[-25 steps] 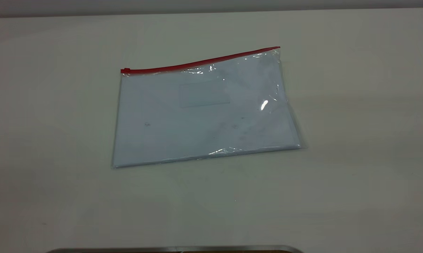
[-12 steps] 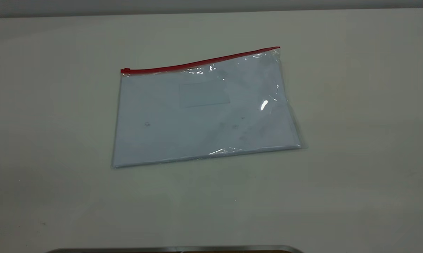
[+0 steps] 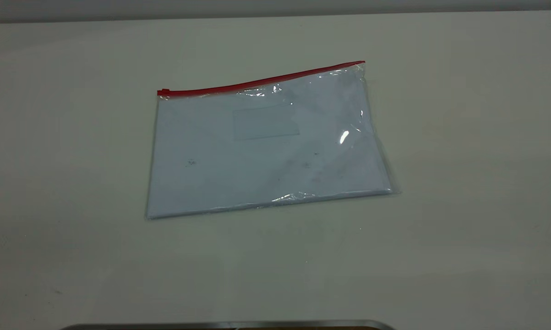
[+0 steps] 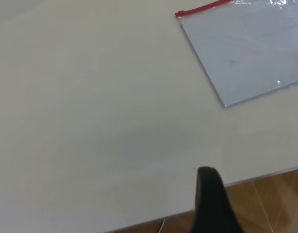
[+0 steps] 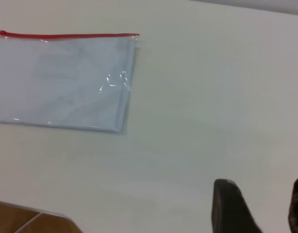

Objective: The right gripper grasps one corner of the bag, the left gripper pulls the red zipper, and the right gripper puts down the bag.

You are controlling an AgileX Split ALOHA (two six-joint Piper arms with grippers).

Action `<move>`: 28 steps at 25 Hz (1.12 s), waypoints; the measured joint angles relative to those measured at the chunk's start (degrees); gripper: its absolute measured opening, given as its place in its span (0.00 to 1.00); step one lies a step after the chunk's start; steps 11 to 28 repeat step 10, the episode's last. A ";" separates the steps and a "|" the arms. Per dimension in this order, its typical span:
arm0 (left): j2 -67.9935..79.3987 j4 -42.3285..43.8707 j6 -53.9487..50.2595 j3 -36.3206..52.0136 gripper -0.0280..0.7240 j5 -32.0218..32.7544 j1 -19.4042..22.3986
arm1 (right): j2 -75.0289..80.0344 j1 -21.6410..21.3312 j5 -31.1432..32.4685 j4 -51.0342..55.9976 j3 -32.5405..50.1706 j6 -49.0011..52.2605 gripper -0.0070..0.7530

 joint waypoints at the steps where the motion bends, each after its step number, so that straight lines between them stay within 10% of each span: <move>1: 0.00 0.00 0.00 0.00 0.74 0.00 0.00 | 0.00 0.00 0.00 -0.45 0.00 -0.05 0.45; 28: 0.00 0.00 0.00 0.00 0.74 0.00 0.00 | 0.00 0.00 0.00 -4.30 0.00 -0.39 0.45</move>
